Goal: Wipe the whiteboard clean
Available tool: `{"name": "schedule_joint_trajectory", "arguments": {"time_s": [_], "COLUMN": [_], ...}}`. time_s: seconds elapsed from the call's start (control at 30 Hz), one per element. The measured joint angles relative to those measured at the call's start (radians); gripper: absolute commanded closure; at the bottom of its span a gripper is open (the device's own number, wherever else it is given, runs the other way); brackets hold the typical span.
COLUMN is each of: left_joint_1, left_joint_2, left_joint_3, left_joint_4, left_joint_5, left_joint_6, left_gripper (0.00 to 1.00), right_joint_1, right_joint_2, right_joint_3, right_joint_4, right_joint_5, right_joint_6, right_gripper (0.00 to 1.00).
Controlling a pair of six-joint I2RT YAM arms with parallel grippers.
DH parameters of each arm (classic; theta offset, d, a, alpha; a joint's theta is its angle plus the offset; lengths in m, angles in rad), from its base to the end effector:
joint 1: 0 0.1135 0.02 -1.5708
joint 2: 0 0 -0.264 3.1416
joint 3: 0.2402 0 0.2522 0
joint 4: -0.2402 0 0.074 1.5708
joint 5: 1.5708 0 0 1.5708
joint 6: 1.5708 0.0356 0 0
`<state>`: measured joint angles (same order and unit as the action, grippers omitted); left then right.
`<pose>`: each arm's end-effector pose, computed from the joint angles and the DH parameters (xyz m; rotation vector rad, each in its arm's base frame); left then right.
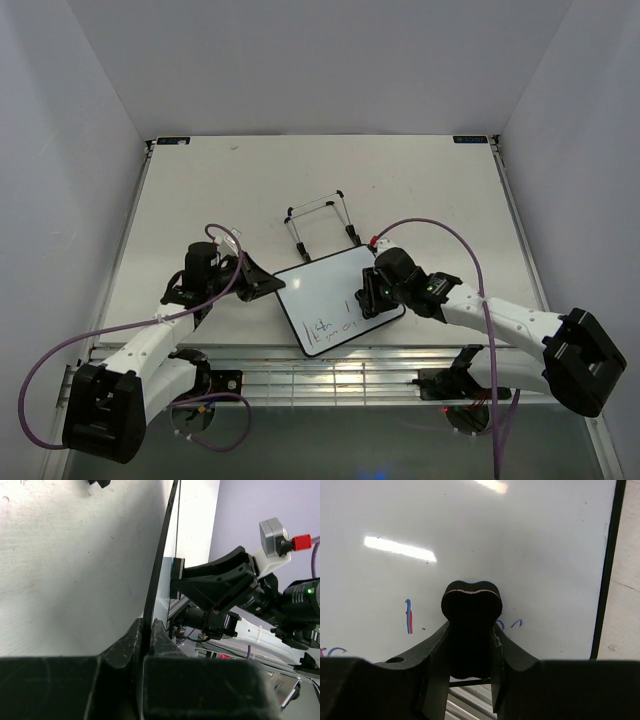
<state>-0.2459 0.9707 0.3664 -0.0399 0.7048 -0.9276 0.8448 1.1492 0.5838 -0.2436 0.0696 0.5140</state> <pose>0.1762 -0.0680 0.1808 -0.3826 2.3839 -1.3841 0.1522 0.1678 0.1946 -0.3699 2.4235 0.5504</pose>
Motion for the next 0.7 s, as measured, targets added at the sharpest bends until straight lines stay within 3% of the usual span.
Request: {"name": "schedule_joint_trajectory", "arguments": {"time_s": [0.4, 0.53, 0.7], "left_joint_1": [0.007, 0.006, -0.003], "left_joint_2": [-0.019, -0.034, -0.079], "left_joint_3": [-0.037, -0.045, -0.046], "left_joint_4": [-0.073, -0.084, -0.096], "left_joint_5": [0.014, 0.008, -0.023], "left_joint_6": [0.003, 0.01, -0.019], "left_gripper": [1.0, 1.0, 1.0], "right_joint_1": [0.436, 0.464, 0.404], "right_joint_2": [0.295, 0.341, 0.256], "right_joint_3": [0.386, 0.435, 0.335], "right_joint_4": [-0.184, -0.19, -0.109], "right_joint_5": [0.025, 0.024, -0.013], "right_joint_6": [0.0, 0.002, 0.027], "right_gripper": [0.92, 0.92, 0.92]}}
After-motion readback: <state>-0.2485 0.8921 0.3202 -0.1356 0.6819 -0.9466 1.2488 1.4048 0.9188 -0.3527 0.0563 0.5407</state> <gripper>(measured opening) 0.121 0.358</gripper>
